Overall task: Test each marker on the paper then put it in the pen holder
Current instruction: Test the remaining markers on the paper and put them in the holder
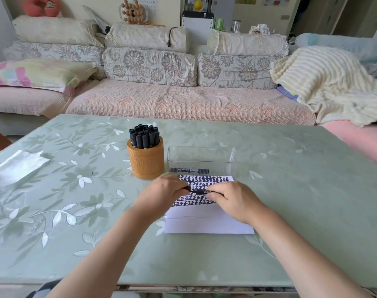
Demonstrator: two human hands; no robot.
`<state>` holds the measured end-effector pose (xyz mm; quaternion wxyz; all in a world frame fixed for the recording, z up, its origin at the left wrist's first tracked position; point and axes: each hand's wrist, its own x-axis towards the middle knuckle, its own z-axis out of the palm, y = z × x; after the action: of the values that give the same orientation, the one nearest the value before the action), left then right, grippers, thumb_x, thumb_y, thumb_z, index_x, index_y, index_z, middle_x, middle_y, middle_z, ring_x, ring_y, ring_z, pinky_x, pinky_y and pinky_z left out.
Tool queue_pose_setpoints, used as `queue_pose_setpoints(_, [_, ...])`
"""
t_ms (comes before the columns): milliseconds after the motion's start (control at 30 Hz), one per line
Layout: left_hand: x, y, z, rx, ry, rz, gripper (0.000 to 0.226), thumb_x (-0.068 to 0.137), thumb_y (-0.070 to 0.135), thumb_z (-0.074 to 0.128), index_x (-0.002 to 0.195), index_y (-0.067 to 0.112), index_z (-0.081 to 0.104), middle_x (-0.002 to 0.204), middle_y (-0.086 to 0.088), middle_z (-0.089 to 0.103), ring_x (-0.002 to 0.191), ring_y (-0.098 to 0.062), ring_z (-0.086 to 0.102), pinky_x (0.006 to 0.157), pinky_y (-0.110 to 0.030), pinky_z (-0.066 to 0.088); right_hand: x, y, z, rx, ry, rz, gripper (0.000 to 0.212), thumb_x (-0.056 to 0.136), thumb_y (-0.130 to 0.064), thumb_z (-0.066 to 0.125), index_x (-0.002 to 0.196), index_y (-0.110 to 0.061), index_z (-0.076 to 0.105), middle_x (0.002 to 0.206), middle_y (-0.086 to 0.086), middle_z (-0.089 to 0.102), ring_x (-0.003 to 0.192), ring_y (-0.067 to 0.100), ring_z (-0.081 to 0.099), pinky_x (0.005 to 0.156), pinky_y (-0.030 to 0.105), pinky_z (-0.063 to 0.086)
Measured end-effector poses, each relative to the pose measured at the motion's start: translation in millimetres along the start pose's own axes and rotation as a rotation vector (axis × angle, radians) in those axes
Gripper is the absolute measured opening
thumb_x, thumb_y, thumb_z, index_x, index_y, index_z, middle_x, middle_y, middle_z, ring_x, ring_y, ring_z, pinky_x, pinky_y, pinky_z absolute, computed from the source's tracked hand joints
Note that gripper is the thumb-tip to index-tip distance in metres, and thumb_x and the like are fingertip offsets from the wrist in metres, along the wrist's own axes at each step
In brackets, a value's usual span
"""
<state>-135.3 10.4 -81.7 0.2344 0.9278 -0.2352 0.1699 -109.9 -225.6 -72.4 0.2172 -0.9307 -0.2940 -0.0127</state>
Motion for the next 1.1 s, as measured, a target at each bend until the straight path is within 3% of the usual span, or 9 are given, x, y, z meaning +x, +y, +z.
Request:
queue_pose_setpoints(233, [-14.5,-26.8,-14.5,0.076,0.041,-0.319,0.019,0.097,0.028,0.054,0.106,0.025,0.070,0.094,0.003,0.051,0.089,-0.016,0.048,0.071,-0.032,0.041,-4.3,18.1,-3.2,0.063,0.082,0.084,0.030,0.099,-0.029,0.052,0.123,-0.019,0.065,0.109,-0.008,0.064,0.100,0.015,0.059,0.085,0.029,0.044])
queue_pose_setpoints(400, [-20.5,-36.1,-9.9,0.188,-0.014,-0.475,0.024,0.096,0.027,0.054,0.118,0.028,0.064,0.109,0.007,0.058,0.107,-0.018,0.050,0.073,-0.031,0.042,-3.4,23.0,4.2,0.136,0.060,0.102,0.040,0.101,-0.015,0.046,0.140,-0.017,0.053,0.100,-0.012,0.048,0.091,0.007,0.050,0.079,0.012,0.032])
queue_pose_setpoints(467, [-20.1,-35.7,-7.0,0.214,-0.018,-0.486,0.020,0.095,0.031,0.056,0.113,0.029,0.065,0.111,0.009,0.061,0.109,-0.017,0.050,0.074,-0.032,0.043,-4.6,21.4,2.5,0.196,0.075,0.106,0.046,0.100,-0.012,0.047,0.143,-0.028,0.048,0.101,-0.013,0.051,0.090,0.000,0.053,0.077,0.006,0.032])
queue_pose_setpoints(567, [-18.5,-34.2,-3.9,0.247,-0.036,-0.480,0.018,0.095,0.034,0.054,0.110,0.031,0.064,0.110,0.010,0.059,0.110,-0.017,0.049,0.072,-0.032,0.044,-5.8,19.8,-2.1,0.282,0.137,0.102,0.041,0.096,-0.007,0.050,0.120,-0.039,0.057,0.099,-0.014,0.055,0.069,-0.007,0.054,0.069,0.009,0.037])
queue_pose_setpoints(667, [-15.9,-32.1,-2.9,0.270,-0.018,-0.465,0.023,0.095,0.036,0.054,0.115,0.028,0.063,0.113,0.006,0.057,0.110,-0.020,0.051,0.075,-0.034,0.047,-4.0,25.5,-4.9,0.373,0.204,0.106,0.042,0.096,-0.001,0.045,0.100,-0.037,0.067,0.096,-0.008,0.057,0.062,0.009,0.063,0.065,0.018,0.043])
queue_pose_setpoints(800, [-5.4,-15.6,4.1,0.241,0.138,-0.286,0.019,0.091,0.023,0.059,0.108,0.021,0.066,0.100,0.000,0.058,0.097,-0.025,0.054,0.077,-0.039,0.050,-6.3,39.9,-8.4,0.413,0.206,0.157,0.070,0.086,0.010,0.038,0.111,-0.052,0.062,0.095,-0.004,0.063,0.077,0.022,0.065,0.069,0.032,0.051])
queue_pose_setpoints(933, [1.7,22.2,25.3,0.105,0.104,-0.060,0.014,0.090,0.023,0.061,0.102,0.023,0.068,0.095,0.005,0.059,0.089,-0.019,0.055,0.070,-0.031,0.048,-14.8,46.7,-11.0,0.413,0.257,0.151,0.029,0.084,-0.009,0.073,0.095,-0.034,0.063,0.069,-0.013,0.055,0.056,0.004,0.047,0.061,0.018,0.039])
queue_pose_setpoints(1000, [3.0,38.2,39.0,0.093,0.064,0.025,0.016,0.090,0.029,0.055,0.100,0.026,0.067,0.091,0.006,0.059,0.085,-0.019,0.055,0.066,-0.031,0.047,-17.6,48.8,-9.8,0.521,0.282,0.190,0.013,0.089,-0.018,0.070,0.084,-0.027,0.061,0.062,-0.008,0.055,0.053,0.008,0.048,0.059,0.024,0.040])
queue_pose_setpoints(1100, [2.7,56.1,54.1,0.076,0.036,0.093,0.021,0.090,0.036,0.050,0.100,0.028,0.067,0.091,0.007,0.058,0.082,-0.018,0.054,0.063,-0.029,0.046,-21.1,50.0,-9.1,0.759,0.257,0.277,0.009,0.096,-0.009,0.057,0.095,-0.018,0.061,0.066,0.008,0.062,0.053,0.026,0.059,0.050,0.029,0.042])
